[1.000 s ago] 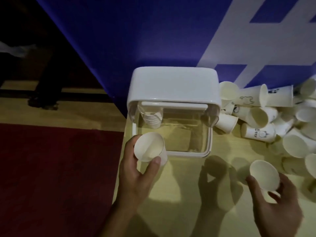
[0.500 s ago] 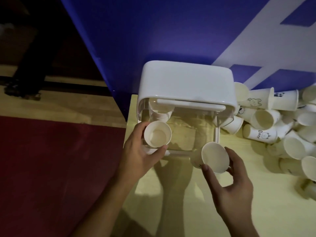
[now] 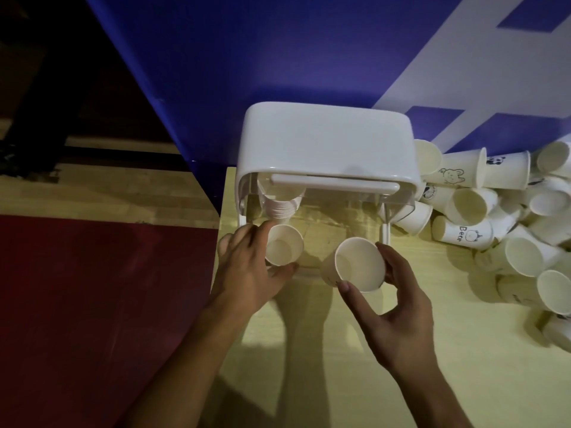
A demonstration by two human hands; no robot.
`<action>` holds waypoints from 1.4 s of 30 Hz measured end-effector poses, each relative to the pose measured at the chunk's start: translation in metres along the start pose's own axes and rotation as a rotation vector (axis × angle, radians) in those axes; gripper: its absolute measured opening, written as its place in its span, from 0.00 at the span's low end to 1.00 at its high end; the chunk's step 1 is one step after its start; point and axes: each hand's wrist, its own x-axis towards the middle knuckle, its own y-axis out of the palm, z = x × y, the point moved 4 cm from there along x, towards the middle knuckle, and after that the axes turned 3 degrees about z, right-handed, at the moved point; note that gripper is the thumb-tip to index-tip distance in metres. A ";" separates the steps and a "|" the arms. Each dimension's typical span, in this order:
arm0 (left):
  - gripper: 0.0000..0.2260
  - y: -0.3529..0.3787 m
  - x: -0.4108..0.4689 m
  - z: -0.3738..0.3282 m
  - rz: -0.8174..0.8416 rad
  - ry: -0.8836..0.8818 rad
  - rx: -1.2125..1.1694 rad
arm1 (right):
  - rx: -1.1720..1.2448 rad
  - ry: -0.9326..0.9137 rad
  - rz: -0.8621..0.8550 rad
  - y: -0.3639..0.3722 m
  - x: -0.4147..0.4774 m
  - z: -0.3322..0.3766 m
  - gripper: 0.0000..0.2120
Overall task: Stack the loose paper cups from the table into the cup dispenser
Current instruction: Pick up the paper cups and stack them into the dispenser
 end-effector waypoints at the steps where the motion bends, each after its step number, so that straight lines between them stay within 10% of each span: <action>1: 0.33 -0.001 0.000 0.000 -0.008 -0.005 0.024 | -0.008 -0.006 0.014 0.001 0.002 0.000 0.28; 14: 0.44 -0.005 -0.006 0.002 0.056 -0.067 -0.185 | -0.041 -0.168 0.085 0.018 0.019 0.025 0.33; 24: 0.19 -0.045 -0.031 -0.005 -0.157 -0.239 -0.867 | -0.067 -0.327 0.121 0.065 0.036 0.049 0.33; 42: 0.18 -0.024 -0.004 0.003 -0.091 -0.101 -0.360 | -0.412 -0.272 0.242 0.112 0.056 -0.001 0.40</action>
